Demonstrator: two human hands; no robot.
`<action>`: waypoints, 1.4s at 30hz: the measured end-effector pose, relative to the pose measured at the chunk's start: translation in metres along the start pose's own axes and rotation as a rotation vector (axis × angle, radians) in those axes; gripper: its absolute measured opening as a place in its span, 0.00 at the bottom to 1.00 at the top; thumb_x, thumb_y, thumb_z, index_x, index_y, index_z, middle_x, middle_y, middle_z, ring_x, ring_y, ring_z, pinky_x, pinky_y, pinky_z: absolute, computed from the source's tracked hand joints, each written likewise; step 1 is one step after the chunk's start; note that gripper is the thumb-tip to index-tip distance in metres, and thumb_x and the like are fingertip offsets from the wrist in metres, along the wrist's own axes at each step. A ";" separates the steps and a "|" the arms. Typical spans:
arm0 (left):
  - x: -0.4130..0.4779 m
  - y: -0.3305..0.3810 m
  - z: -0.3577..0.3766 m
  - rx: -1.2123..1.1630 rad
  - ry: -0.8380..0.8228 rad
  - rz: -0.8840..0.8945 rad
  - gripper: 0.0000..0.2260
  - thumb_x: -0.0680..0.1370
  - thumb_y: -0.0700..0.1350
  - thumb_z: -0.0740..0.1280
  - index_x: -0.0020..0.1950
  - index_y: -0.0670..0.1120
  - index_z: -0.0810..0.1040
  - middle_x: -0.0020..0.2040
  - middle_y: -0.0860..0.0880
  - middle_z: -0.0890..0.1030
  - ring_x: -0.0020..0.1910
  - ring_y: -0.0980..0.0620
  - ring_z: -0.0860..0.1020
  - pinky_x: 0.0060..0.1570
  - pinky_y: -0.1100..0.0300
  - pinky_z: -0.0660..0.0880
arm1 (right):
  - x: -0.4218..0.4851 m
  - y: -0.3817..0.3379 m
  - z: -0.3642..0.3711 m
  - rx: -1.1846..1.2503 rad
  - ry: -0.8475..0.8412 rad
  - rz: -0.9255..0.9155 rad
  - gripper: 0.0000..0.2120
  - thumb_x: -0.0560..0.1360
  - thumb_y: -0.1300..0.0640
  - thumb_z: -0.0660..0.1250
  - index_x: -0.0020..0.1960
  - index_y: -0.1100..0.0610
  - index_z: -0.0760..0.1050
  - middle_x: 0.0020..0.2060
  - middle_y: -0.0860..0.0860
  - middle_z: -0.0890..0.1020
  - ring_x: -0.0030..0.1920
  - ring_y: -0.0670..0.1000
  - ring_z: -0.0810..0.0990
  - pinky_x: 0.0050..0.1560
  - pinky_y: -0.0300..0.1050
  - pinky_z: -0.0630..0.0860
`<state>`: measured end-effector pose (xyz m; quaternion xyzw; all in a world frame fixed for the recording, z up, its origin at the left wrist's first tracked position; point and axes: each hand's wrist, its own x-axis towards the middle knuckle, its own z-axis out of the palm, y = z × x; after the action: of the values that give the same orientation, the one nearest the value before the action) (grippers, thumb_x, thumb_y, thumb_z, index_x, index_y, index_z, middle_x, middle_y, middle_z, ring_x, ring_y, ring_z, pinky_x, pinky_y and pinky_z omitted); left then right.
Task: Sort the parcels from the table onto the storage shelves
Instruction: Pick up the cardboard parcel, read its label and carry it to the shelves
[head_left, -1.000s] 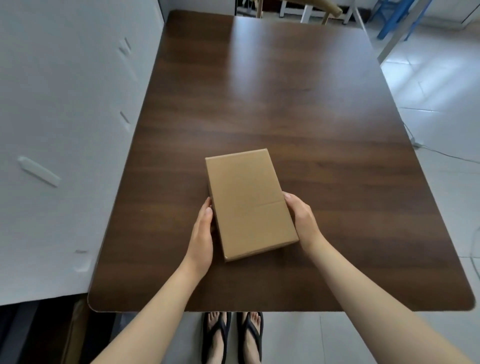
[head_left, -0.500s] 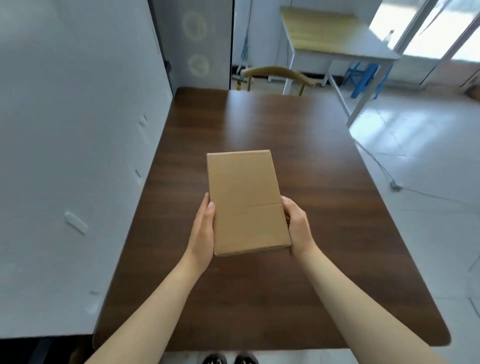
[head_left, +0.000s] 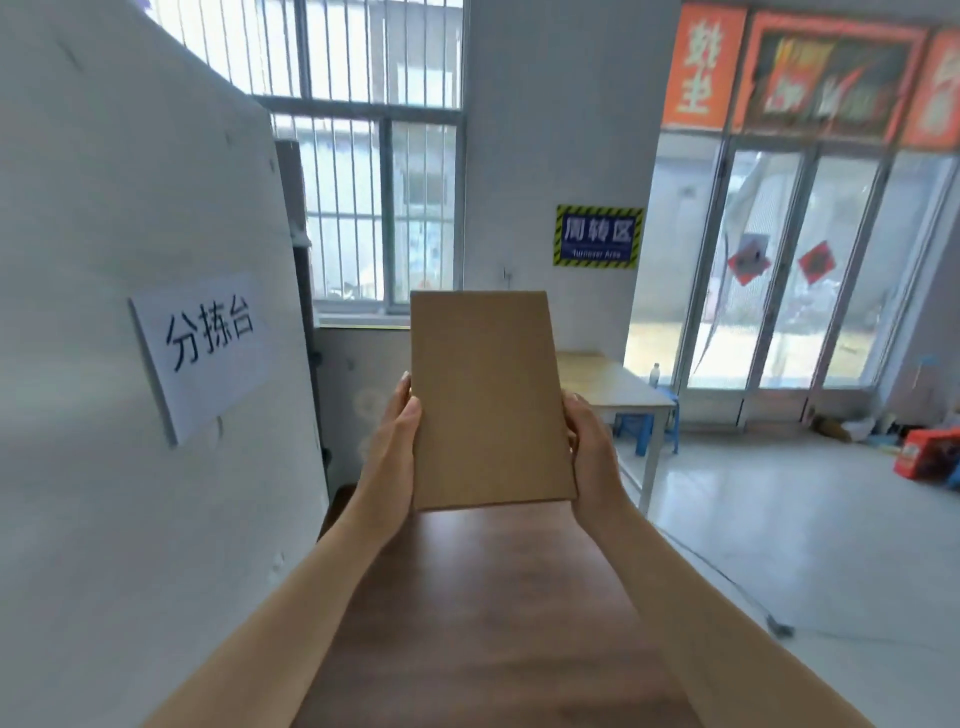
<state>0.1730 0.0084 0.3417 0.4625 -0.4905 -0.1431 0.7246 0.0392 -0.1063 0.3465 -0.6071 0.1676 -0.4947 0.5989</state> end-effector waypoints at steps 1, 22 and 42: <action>0.008 0.012 0.002 -0.001 -0.015 0.044 0.15 0.84 0.42 0.49 0.68 0.43 0.68 0.55 0.51 0.78 0.46 0.67 0.80 0.44 0.71 0.75 | 0.004 -0.013 0.003 0.016 0.000 -0.036 0.12 0.76 0.49 0.59 0.45 0.51 0.80 0.36 0.46 0.81 0.38 0.44 0.78 0.40 0.43 0.73; 0.039 0.078 -0.006 0.009 -0.076 0.204 0.18 0.77 0.52 0.53 0.66 0.54 0.69 0.57 0.51 0.79 0.50 0.59 0.81 0.42 0.64 0.79 | 0.018 -0.070 0.027 0.144 -0.143 -0.207 0.14 0.71 0.48 0.64 0.56 0.47 0.73 0.52 0.49 0.81 0.51 0.52 0.80 0.45 0.47 0.82; 0.025 0.080 0.013 0.397 0.214 0.227 0.29 0.78 0.51 0.64 0.76 0.53 0.56 0.73 0.53 0.61 0.67 0.57 0.65 0.58 0.70 0.68 | 0.002 -0.065 0.044 -0.057 0.054 -0.354 0.19 0.61 0.39 0.72 0.51 0.32 0.74 0.60 0.51 0.77 0.56 0.60 0.78 0.55 0.62 0.79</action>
<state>0.1542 0.0279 0.4224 0.5503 -0.4783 0.0879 0.6787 0.0502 -0.0688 0.4149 -0.6302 0.0881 -0.6036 0.4804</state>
